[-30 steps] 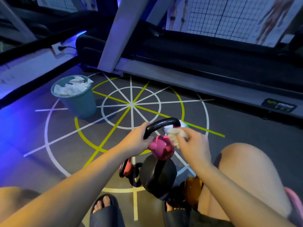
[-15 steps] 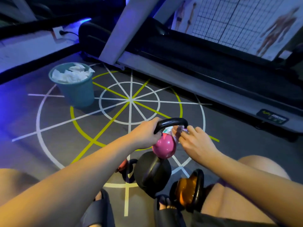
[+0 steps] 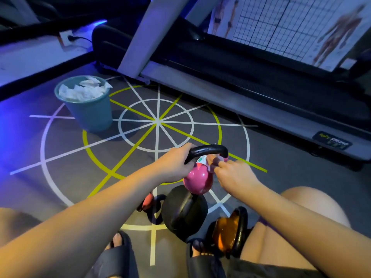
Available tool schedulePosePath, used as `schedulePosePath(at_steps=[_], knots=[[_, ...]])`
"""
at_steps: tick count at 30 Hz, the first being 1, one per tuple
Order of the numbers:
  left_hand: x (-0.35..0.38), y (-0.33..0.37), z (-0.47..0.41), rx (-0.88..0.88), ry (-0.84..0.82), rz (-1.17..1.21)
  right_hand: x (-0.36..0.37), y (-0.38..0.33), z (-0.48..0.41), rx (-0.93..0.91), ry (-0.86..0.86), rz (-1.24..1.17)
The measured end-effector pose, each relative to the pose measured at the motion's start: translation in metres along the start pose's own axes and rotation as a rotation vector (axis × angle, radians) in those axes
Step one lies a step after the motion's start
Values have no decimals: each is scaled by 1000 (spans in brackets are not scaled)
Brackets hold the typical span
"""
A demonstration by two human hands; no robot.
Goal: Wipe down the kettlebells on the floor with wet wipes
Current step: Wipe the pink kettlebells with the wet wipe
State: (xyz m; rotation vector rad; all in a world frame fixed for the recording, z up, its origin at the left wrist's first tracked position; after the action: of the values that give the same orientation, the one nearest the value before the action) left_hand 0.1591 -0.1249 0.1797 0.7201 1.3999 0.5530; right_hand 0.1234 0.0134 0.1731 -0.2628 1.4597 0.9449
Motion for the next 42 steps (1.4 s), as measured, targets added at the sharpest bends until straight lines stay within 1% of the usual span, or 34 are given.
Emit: schedulePosePath(at_steps=[2, 3, 4, 6, 8, 9, 11, 12, 13, 14, 15, 16, 19, 20, 22, 23, 24, 25, 27, 29, 30, 34, 37, 40, 42], knots=[[-1, -1, 0, -8, 7, 2, -17, 10, 6, -35, 203, 76], [-2, -2, 0, -14, 11, 0, -20, 13, 10, -36, 267, 95], [-3, -5, 0, -25, 13, -3, -19, 12, 14, -43, 278, 139], [-3, -10, 1, -52, 12, -8, -8, 11, 20, -53, 215, 182], [-3, -12, 3, -66, 12, -16, 3, 14, 17, 34, 153, 193], [-3, -11, 3, -63, 8, -21, 4, 12, 16, 53, 144, 155], [-4, -6, 1, -44, 3, -21, 0, 2, 10, 56, 104, 57], [-4, -2, -1, -33, 5, -18, 3, -6, 8, 60, 41, 5], [-4, 2, -2, -22, 8, -20, 5, -11, 8, 68, 27, -69], [-5, 7, -3, -11, 12, -31, 11, -11, 7, 107, 9, -110], [-6, 10, -4, -3, 12, -52, 15, -11, 5, 146, -47, -187], [-6, 13, -4, 0, 7, -70, 14, -9, 5, 164, -52, -261], [-5, 16, -6, -6, -11, -84, 10, -4, 5, 120, -63, -461], [-5, 16, -7, -10, -23, -81, 9, 2, 4, 133, -73, -435], [-6, 14, -6, -29, -31, -51, 0, 14, 4, 167, 0, -274], [-7, 13, -5, -38, -25, -40, -7, 17, 4, 157, 39, -188], [-9, 11, -5, -44, -18, -36, -15, 15, 4, 115, 86, -69], [-10, 9, -4, -50, -12, -30, -17, 13, 5, 81, 152, -2], [-11, 5, -3, -56, -6, -7, -23, 13, 10, 52, 279, 60], [-11, 1, -1, -65, -5, 6, -23, 11, 14, -15, 395, 110], [-11, -2, 0, -71, -6, 7, -21, 11, 13, -25, 400, 119], [-10, -8, 1, -88, -11, 12, -9, 11, 6, 11, 289, 125], [-10, -2, -1, -67, -15, 24, -9, 10, 4, 41, 287, -34], [-9, 6, -5, -43, -30, 4, -6, 14, 8, 75, 158, -180], [-6, 9, -8, -38, -49, -13, 2, 11, 11, 44, 62, -229]])
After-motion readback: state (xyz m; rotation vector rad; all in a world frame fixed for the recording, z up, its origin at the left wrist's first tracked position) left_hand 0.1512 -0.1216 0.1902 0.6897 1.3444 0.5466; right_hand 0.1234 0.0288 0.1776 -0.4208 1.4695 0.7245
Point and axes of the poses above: each hand's wrist, its own z-axis away from the middle knuckle, its own x-axis out of the palm, y = z × x, the point moved 8 cm from there along -z, towards the middle knuckle, and after that the axes turned 9 degrees about x, right-handed, at the moved point
